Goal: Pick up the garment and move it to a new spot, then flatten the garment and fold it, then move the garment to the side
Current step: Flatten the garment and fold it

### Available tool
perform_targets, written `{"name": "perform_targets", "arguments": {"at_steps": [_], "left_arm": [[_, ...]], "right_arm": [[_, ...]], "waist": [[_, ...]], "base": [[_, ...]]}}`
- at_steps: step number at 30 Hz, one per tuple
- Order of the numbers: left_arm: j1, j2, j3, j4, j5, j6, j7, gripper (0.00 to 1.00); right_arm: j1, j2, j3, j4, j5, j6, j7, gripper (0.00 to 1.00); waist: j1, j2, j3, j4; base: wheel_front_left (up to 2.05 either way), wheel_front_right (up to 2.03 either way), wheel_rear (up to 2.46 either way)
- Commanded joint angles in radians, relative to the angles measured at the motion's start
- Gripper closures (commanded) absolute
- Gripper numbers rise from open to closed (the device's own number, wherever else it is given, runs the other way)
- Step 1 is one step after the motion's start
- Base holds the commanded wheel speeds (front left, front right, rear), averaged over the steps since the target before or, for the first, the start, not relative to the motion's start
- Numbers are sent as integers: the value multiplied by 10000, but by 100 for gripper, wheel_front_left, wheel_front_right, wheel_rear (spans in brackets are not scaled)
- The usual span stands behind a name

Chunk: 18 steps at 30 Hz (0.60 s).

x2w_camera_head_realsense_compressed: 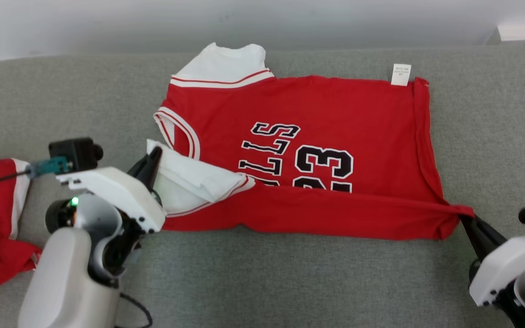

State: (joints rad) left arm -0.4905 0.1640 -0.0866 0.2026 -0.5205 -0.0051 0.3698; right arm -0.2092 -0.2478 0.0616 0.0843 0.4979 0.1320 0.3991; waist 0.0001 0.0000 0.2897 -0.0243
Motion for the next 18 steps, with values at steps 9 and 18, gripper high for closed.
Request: {"name": "perform_targets", "arguments": {"at_steps": [9,18], "left_arm": [[-1114,-99,-106,1755,-32,-429,-802,0],[95,58,-307,1012,1402,43,-4015,0]], "right_arm": [[-1294,-236,851,1421,443,-27,-1501,0],[-1272,-305,1037,1531,-271,-25,-4602,0]], "waist": [[-1,0,291,36],[-1,0,149,25]], "base": [[0,0,0],[0,0,0]]}}
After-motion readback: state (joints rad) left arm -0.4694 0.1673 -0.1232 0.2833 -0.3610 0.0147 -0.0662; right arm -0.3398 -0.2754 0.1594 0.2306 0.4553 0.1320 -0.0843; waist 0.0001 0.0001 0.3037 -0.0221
